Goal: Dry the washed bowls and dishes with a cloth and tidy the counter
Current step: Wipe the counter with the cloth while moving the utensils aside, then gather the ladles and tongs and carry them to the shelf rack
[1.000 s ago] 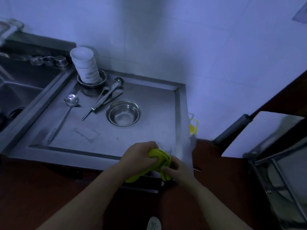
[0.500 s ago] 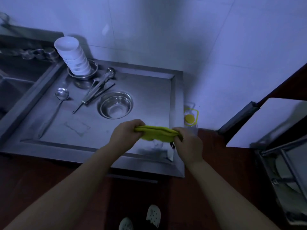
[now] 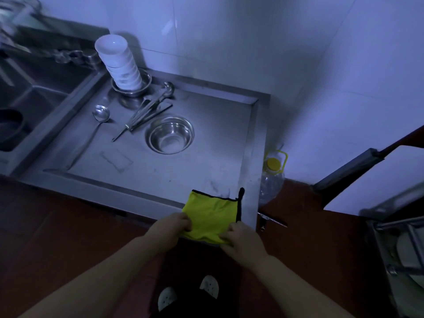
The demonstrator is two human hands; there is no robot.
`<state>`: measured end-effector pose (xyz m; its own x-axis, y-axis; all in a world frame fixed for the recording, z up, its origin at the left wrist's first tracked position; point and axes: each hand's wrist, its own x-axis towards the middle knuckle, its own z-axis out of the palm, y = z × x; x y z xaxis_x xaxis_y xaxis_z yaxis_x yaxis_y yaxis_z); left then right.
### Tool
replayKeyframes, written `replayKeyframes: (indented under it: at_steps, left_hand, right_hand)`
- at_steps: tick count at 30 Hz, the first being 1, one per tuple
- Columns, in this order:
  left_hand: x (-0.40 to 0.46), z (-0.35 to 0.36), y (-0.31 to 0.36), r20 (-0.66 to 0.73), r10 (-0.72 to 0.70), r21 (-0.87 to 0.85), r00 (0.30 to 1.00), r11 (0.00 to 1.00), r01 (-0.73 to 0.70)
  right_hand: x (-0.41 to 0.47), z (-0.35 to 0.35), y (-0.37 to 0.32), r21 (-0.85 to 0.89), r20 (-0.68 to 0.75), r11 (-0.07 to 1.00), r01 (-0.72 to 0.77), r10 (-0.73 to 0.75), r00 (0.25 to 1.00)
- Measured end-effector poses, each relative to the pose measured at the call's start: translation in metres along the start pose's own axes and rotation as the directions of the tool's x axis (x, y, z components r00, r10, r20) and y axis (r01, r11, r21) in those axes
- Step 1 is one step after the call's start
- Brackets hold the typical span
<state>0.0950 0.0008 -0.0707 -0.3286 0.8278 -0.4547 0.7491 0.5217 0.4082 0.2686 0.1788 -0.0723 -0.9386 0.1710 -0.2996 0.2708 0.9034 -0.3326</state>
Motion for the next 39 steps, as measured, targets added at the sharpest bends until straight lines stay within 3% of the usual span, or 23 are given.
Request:
replayKeyframes:
  at_steps: [4, 7, 11, 17, 24, 31, 36, 39]
  left_hand:
    - [-0.008, -0.017, 0.003, 0.001, -0.063, 0.017, 0.998, 0.998, 0.063]
    - [-0.013, -0.048, -0.002, -0.166, -0.153, -0.067, 0.974, 0.987, 0.144]
    - [-0.023, -0.101, -0.019, -0.391, -0.245, -0.132, 0.887, 0.969, 0.209]
    - [-0.037, -0.159, -0.065, -0.546, -0.281, -0.213, 0.789, 0.958, 0.193]
    - [-0.013, -0.203, -0.177, -0.536, -0.301, -0.291, 0.789, 0.943, 0.162]
    - [0.042, -0.241, -0.31, -0.423, -0.34, -0.333, 0.84, 0.92, 0.205]
    - [0.074, -0.251, -0.376, -0.312, -0.376, -0.294, 0.873, 0.911, 0.287]
    - [0.103, -0.249, -0.397, -0.267, -0.343, -0.28, 0.901, 0.922, 0.268]
  right_hand:
    - [0.012, -0.014, 0.0, -0.001, -0.018, 1.0, -0.007, 0.007, 1.0]
    - [0.031, -0.038, -0.004, 0.056, -0.078, 0.998, 0.0, 0.004, 0.997]
    - [0.063, -0.078, -0.021, 0.05, -0.157, 0.998, 0.037, -0.029, 0.987]
    - [0.125, -0.116, -0.066, 0.053, -0.222, 0.993, 0.104, -0.09, 0.971]
    - [0.238, -0.127, -0.128, 0.024, -0.204, 0.998, 0.053, -0.047, 0.978]
    - [0.357, -0.111, -0.191, 0.157, -0.082, 0.965, -0.211, 0.226, 0.971]
    - [0.428, -0.107, -0.22, 0.332, -0.054, 0.86, -0.387, 0.427, 0.903]
    - [0.466, -0.101, -0.225, 0.492, -0.031, 0.732, -0.471, 0.556, 0.831]
